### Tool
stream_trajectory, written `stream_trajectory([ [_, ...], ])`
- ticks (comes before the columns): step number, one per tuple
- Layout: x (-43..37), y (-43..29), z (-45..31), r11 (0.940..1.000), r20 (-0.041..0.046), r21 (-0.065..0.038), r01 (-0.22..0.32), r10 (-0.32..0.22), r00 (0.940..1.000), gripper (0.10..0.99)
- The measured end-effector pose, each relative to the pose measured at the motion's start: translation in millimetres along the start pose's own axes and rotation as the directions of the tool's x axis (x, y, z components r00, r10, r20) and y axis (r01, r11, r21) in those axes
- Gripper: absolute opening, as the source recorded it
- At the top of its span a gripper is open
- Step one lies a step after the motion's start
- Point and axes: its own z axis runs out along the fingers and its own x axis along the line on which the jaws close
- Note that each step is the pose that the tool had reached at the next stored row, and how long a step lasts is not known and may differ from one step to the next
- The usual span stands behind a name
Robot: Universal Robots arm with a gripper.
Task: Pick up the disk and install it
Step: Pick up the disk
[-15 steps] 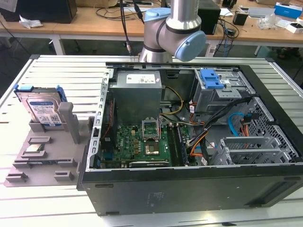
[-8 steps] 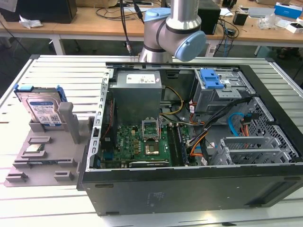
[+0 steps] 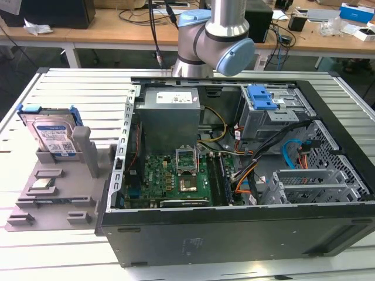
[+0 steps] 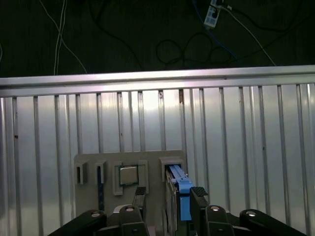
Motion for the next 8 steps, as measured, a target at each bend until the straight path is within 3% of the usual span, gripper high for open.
stream_trajectory([
  [2, -0.1, -2.2, -0.1, 1.0, -0.0002, 0.0, 0.0, 0.0, 1.0, 0.482],
  [8, -8.4, -21.5, -0.5, 1.0, -0.0006, 0.0, 0.0, 0.0, 1.0, 0.482],
])
